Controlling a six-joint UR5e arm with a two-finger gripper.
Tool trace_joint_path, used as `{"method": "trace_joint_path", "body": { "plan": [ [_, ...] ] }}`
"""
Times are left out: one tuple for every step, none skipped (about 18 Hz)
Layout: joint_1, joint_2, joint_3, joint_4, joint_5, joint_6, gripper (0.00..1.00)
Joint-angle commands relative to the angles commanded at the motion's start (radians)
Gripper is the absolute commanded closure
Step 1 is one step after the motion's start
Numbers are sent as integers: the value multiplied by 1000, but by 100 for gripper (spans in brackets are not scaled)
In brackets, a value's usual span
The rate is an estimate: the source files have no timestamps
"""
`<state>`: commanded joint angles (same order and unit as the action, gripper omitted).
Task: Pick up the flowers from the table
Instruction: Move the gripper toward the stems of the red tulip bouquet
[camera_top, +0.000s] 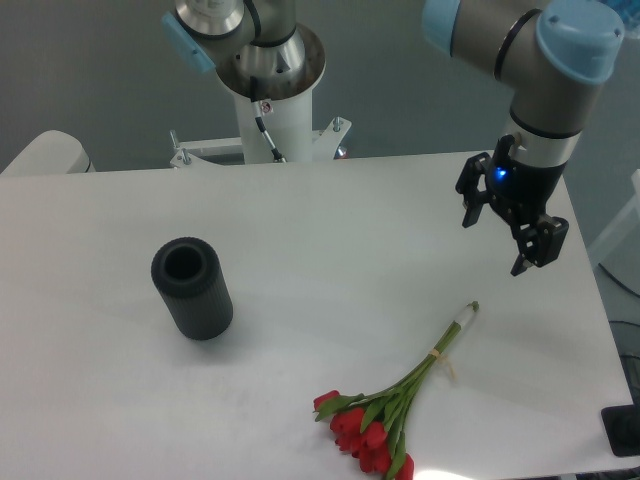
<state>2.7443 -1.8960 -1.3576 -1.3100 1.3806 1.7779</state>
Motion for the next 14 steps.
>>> {"method": "trace_joint_path", "body": {
  "plan": [
    [0, -2, -6, 2, 0, -2, 0],
    [0, 0, -18, 3, 0, 0, 0],
    [0, 0, -21, 12, 0, -2, 0],
    [-5, 0, -21, 26, 0, -3, 0],
    [-15, -2, -25, 31, 0, -20, 0],
    [-20, -2, -28, 35, 0, -52, 0],
    [-25, -3, -32, 44, 2, -90, 0],
    [-38, -3, -41, 55, 2, -125, 0],
    [-52, -3, -46, 66, 3, -159, 0],
    [-63, -5, -48, 77, 5, -193, 0],
    [-75, -6, -57, 80, 5, -231, 0],
    [-90, -9, -64, 83, 6, -276, 0],
    [-107, -14, -71, 103, 9, -325, 0],
    [-124, -15, -84, 121, 11, -375, 0]
  ]
}}
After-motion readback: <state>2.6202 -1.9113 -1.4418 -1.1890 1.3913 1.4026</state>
